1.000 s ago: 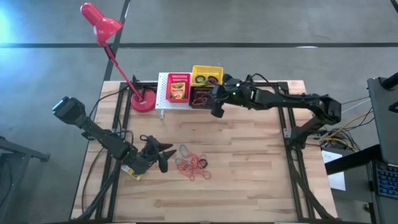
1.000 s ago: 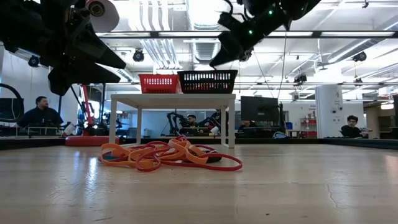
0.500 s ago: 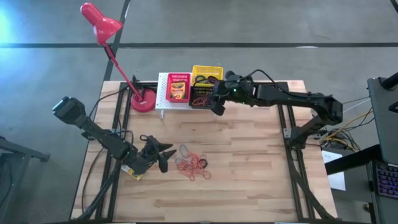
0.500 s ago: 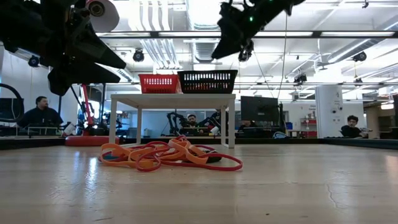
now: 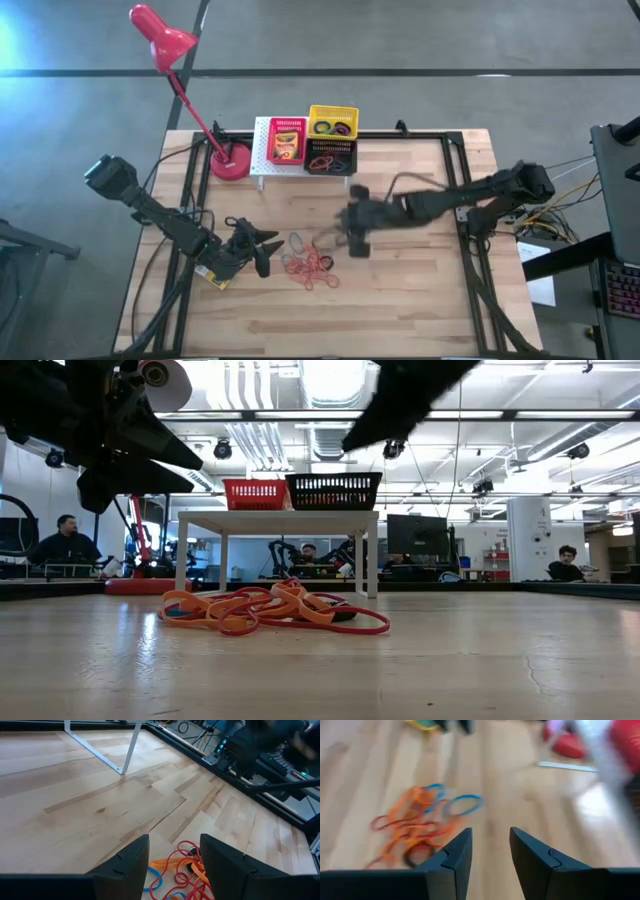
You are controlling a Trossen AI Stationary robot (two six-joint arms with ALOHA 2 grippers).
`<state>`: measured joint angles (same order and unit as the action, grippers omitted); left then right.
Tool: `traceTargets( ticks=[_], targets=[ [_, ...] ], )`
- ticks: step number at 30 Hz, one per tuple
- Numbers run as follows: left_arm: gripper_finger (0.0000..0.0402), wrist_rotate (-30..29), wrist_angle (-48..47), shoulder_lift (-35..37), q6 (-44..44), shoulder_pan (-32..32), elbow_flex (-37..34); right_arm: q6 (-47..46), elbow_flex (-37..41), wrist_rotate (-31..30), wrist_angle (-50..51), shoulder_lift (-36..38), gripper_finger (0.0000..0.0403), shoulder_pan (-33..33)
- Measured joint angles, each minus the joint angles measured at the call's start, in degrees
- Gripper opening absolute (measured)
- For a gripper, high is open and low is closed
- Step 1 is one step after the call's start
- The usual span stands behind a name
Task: Pick & Place Office Desk Supplies
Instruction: Put the blue rubber band into the black bin on the shelf
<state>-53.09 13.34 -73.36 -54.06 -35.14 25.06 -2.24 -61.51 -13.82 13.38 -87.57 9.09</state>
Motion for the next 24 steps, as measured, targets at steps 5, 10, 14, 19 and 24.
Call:
traceTargets(
  ticks=[5, 10, 14, 19, 24],
  targets=[
    [0.0181, 0.02, 0.07, 0.00, 0.02, 0.00, 0.00, -3.42, 8.69, -0.02, -11.55, -1.91, 0.0116, 5.88],
    [0.0181, 0.00, 0.09, 0.00, 0.60, 0.02, 0.00, -10.07, 14.90, 0.71, -22.97, -5.32, 0.0114, 7.71],
    [0.0181, -0.06, 0.45, -0.87, 1.57, 0.05, 0.06, -15.70, 17.66, 0.61, -31.33, -9.81, 0.0119, 7.62],
    [0.0181, 3.49, 2.48, -6.58, 2.08, 0.61, 0.14, -18.24, 17.74, 0.35, -41.27, -17.41, 0.0125, 7.90],
    [0.0181, 11.82, 4.68, -14.16, 1.80, 3.68, 1.46, -18.80, 16.62, 0.34, -51.39, -23.92, 0.0119, 7.90]
  ],
)
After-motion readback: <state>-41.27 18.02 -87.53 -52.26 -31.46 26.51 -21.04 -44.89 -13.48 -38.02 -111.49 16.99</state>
